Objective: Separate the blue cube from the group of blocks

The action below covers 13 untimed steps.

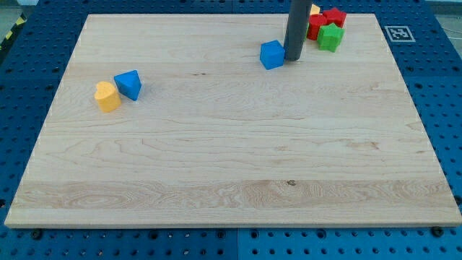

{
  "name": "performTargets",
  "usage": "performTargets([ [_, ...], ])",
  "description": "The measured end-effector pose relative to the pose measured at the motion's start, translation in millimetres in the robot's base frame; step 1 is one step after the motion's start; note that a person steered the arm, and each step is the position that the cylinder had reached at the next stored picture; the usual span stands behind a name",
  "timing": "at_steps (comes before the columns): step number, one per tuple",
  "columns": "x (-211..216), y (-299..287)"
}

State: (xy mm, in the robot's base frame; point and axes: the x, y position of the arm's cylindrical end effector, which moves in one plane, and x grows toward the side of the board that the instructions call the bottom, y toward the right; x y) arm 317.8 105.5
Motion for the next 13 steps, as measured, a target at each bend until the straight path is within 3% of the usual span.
performTargets([
  [9,6.5,-42.9],
  [11,6.5,-91.5],
  [13,3.7,-104.7],
])
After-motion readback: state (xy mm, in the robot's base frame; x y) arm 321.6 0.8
